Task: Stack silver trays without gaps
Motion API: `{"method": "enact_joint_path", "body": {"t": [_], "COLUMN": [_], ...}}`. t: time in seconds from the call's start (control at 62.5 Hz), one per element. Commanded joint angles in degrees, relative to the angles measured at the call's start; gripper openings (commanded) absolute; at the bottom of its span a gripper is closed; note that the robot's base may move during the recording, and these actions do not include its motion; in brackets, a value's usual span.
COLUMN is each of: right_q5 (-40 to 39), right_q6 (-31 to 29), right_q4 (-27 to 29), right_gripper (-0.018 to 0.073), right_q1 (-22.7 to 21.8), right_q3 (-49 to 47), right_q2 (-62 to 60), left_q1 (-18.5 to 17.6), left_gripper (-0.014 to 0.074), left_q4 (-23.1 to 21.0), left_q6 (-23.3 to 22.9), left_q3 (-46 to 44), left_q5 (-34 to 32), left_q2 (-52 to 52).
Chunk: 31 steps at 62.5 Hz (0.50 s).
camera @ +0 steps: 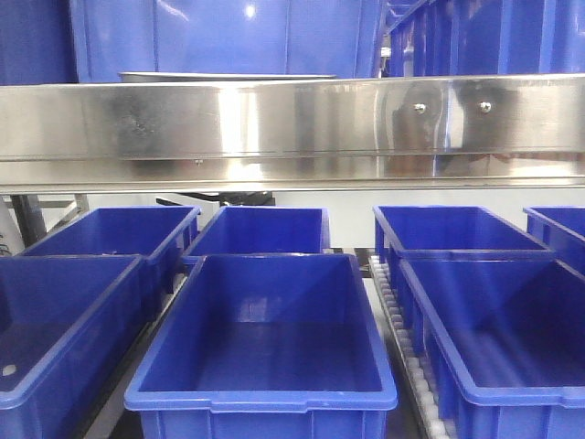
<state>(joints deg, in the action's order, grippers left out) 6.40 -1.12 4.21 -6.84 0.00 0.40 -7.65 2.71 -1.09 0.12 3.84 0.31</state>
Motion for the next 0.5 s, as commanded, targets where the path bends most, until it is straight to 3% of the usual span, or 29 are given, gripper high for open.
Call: {"method": "enact_joint_path", "body": {"t": [0.0, 0.48], "right_q5": [-0.8, -0.8], "right_q6": [-0.5, -0.5], "right_q4": [-0.5, -0.5], "right_gripper": [-0.0079, -0.0079], "right_q1": [0.1, 0.1], "right_q3": [0.0, 0.0], "right_q2": [-0.4, -0.4], "left_q1": [0.0, 0.0], "left_gripper": [-0.0016, -0.0016], "left_q4": [0.1, 0.1], "left_q6": [0.2, 0.2], "left_q3": [-0.1, -0.1], "left_q5": [-1.1, -1.6], "left_q2": [-0.3, -0.3]}}
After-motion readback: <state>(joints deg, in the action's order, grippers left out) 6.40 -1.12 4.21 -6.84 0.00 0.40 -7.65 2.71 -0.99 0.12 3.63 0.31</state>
